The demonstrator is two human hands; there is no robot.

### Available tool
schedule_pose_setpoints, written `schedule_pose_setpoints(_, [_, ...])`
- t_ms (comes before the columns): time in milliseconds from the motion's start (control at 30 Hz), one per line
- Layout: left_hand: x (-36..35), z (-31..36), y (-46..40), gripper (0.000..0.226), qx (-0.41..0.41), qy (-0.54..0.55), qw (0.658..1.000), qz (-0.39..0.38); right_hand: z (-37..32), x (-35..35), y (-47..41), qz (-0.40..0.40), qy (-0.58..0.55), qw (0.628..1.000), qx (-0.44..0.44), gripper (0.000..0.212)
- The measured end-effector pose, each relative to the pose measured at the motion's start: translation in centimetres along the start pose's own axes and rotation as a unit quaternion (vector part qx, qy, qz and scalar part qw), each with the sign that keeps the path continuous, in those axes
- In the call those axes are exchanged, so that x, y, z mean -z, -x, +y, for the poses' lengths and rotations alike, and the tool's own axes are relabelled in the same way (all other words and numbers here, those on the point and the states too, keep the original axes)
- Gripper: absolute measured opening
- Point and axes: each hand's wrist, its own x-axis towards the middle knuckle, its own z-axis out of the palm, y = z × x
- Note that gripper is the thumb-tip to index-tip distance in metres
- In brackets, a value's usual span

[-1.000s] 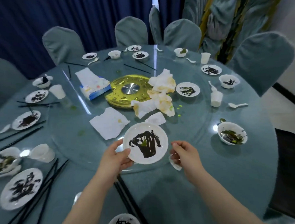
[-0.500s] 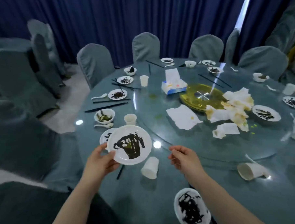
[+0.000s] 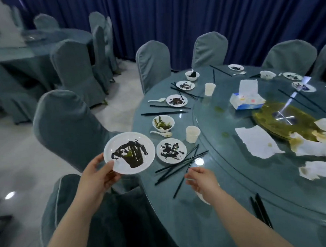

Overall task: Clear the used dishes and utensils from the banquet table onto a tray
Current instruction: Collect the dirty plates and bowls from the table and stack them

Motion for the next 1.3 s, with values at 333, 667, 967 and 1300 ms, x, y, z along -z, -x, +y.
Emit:
schedule_pose_setpoints(333, [1.1,-1.4,-2.5,0.025,0.032,-0.011,0.994,0.103,-0.3,-5.0,-13.4,0.062,0.034,0.994,-0.082,0.023])
schedule_pose_setpoints(667, [3.0,-1.2,-2.1,0.026,0.034,-0.011,0.993,0.115,-0.8,-5.9,-13.3,0.078,0.079,0.991,-0.069,0.013])
schedule_pose_setpoints(967, [8.5,0.6,0.8,0.029,0.001,0.034,0.997,0.063,-0.4,-9.1,-2.1,0.026,0.019,0.999,0.018,0.004])
schedule_pose_setpoints(1300, [21.4,3.5,4.8,0.034,-0.004,0.029,0.998,0.053,-0.6,-19.6,13.0,-0.002,-0.035,0.995,0.099,0.007])
